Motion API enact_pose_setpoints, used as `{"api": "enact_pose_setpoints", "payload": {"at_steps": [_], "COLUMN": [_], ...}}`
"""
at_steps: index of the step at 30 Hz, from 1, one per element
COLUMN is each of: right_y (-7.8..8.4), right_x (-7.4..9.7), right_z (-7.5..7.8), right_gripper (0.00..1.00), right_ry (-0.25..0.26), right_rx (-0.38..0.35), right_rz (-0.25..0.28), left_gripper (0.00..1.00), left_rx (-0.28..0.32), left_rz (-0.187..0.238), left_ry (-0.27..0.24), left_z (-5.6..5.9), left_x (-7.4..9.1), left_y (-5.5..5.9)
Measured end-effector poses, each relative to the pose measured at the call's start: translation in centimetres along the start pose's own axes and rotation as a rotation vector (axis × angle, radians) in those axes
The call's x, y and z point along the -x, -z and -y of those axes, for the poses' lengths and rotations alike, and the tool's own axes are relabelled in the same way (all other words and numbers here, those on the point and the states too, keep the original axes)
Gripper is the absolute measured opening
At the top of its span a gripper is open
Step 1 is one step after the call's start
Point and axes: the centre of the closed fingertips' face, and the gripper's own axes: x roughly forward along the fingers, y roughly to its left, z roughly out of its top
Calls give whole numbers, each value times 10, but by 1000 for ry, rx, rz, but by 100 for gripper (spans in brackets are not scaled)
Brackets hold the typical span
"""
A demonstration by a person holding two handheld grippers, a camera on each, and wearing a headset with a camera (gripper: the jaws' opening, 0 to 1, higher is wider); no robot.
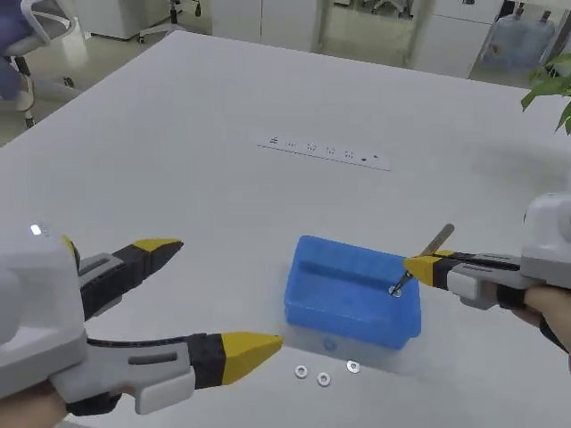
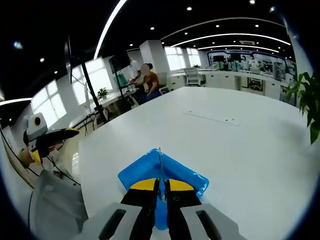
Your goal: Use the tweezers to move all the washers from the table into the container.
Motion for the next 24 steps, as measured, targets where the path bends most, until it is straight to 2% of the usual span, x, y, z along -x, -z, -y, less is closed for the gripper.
{"api": "enact_pose_setpoints", "payload": {"at_steps": [2, 9, 16, 24], "right_y": [3, 16, 28, 35], "right_x": [-4, -16, -28, -31], "right_z": [2, 9, 11, 15], "right_gripper": [3, 3, 3, 3], "right_ry": [8, 40, 61, 89], "right_rx": [4, 7, 40, 85], "right_rz": [-11, -25, -27, -56], "left_gripper": [99, 99, 99, 99], "left_rx": [1, -12, -1, 1], "left_rz": [2, -24, -17, -18], "left_ry": [-2, -7, -22, -33], "left_z": [0, -1, -6, -9], "left_x": [1, 4, 6, 7], "left_y": [0, 6, 6, 6]}}
